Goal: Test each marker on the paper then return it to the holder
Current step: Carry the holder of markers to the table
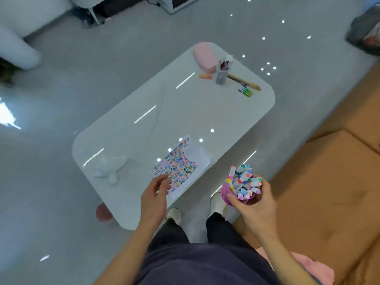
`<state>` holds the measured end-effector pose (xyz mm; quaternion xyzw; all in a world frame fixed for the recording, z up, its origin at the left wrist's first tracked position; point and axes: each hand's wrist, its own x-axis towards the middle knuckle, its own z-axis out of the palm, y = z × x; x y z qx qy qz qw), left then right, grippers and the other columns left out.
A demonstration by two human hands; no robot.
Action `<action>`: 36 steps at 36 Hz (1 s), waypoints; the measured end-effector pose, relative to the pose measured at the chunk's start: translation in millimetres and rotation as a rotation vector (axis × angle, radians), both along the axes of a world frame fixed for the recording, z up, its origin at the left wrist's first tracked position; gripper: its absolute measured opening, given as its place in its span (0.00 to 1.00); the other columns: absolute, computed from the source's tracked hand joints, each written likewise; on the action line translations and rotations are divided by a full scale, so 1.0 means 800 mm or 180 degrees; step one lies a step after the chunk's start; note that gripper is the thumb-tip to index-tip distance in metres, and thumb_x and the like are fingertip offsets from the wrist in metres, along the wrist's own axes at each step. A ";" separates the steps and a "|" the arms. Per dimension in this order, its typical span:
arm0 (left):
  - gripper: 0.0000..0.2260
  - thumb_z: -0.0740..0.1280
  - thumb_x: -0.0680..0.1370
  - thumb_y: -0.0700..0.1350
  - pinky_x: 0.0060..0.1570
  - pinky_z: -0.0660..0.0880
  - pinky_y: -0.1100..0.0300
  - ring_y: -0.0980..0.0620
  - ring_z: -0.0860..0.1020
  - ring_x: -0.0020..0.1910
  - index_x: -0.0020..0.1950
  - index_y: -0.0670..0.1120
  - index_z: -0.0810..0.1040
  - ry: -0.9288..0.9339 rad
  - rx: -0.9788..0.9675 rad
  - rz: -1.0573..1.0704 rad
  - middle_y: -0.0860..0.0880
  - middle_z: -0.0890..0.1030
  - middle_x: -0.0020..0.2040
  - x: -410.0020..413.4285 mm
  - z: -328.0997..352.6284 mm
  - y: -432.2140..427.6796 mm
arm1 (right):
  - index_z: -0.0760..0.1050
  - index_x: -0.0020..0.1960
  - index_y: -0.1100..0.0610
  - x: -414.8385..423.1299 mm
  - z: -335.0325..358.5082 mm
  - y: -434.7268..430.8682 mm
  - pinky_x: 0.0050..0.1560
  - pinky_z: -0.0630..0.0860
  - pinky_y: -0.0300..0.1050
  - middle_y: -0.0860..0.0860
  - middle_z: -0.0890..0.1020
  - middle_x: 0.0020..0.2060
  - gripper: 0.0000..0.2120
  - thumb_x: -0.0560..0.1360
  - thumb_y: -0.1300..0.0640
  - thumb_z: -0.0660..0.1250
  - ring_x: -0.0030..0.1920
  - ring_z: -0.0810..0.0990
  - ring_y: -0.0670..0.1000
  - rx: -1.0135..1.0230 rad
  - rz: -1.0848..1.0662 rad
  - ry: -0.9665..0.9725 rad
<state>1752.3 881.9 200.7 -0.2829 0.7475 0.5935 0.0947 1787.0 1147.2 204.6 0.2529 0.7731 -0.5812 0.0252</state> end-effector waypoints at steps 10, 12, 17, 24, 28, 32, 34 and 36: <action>0.08 0.66 0.81 0.43 0.54 0.79 0.53 0.56 0.83 0.47 0.54 0.53 0.83 -0.0041 0.0029 0.1065 0.51 0.86 0.48 0.043 -0.007 0.023 | 0.75 0.58 0.36 -0.057 0.001 -0.005 0.47 0.80 0.32 0.38 0.86 0.51 0.32 0.60 0.45 0.87 0.50 0.86 0.40 -0.0185 0.1015 0.0028; 0.08 0.66 0.81 0.43 0.53 0.80 0.55 0.55 0.83 0.47 0.54 0.53 0.83 -0.0052 0.0075 0.1209 0.51 0.86 0.48 0.052 -0.008 0.021 | 0.75 0.56 0.35 -0.063 -0.002 -0.012 0.46 0.79 0.30 0.39 0.86 0.51 0.31 0.63 0.54 0.87 0.50 0.86 0.40 -0.0185 0.1204 0.0088; 0.08 0.66 0.81 0.43 0.52 0.79 0.58 0.56 0.83 0.47 0.56 0.52 0.82 -0.0077 0.0084 0.1486 0.52 0.85 0.49 0.076 -0.013 0.008 | 0.74 0.59 0.37 -0.068 -0.001 -0.033 0.47 0.80 0.31 0.37 0.85 0.51 0.33 0.63 0.55 0.87 0.51 0.86 0.40 -0.0160 0.1529 -0.0008; 0.08 0.66 0.81 0.45 0.54 0.78 0.58 0.56 0.83 0.49 0.57 0.53 0.82 -0.0130 0.0197 0.1727 0.51 0.85 0.50 0.111 -0.023 -0.012 | 0.74 0.62 0.41 -0.064 -0.003 -0.068 0.49 0.81 0.33 0.40 0.85 0.53 0.33 0.63 0.54 0.87 0.54 0.86 0.43 -0.0147 0.1791 -0.0003; 0.08 0.66 0.81 0.47 0.55 0.78 0.58 0.58 0.83 0.50 0.57 0.54 0.82 -0.0193 0.0211 0.1763 0.53 0.85 0.49 0.129 -0.030 -0.026 | 0.74 0.64 0.44 -0.059 -0.010 -0.088 0.51 0.82 0.36 0.42 0.85 0.54 0.34 0.63 0.55 0.87 0.55 0.86 0.44 -0.0135 0.1897 -0.0062; 0.08 0.65 0.81 0.48 0.55 0.77 0.58 0.58 0.83 0.50 0.57 0.56 0.81 -0.0203 0.0201 0.1808 0.55 0.85 0.49 0.141 -0.034 -0.037 | 0.73 0.63 0.43 -0.064 -0.011 -0.105 0.51 0.80 0.33 0.39 0.84 0.53 0.34 0.63 0.55 0.87 0.54 0.85 0.42 -0.0086 0.2043 -0.0008; 0.07 0.65 0.81 0.47 0.54 0.77 0.59 0.59 0.83 0.50 0.57 0.56 0.81 -0.0208 0.0196 0.1852 0.54 0.85 0.49 0.144 -0.033 -0.039 | 0.73 0.62 0.43 -0.069 -0.011 -0.109 0.53 0.81 0.35 0.39 0.84 0.53 0.34 0.63 0.55 0.87 0.54 0.85 0.43 -0.0106 0.2092 -0.0018; 0.08 0.65 0.82 0.46 0.53 0.78 0.60 0.59 0.83 0.49 0.56 0.56 0.81 -0.0198 0.0183 0.1932 0.54 0.85 0.49 0.144 -0.032 -0.040 | 0.73 0.62 0.41 -0.074 -0.007 -0.114 0.54 0.82 0.38 0.38 0.84 0.53 0.35 0.62 0.51 0.87 0.55 0.85 0.42 -0.0125 0.2166 -0.0037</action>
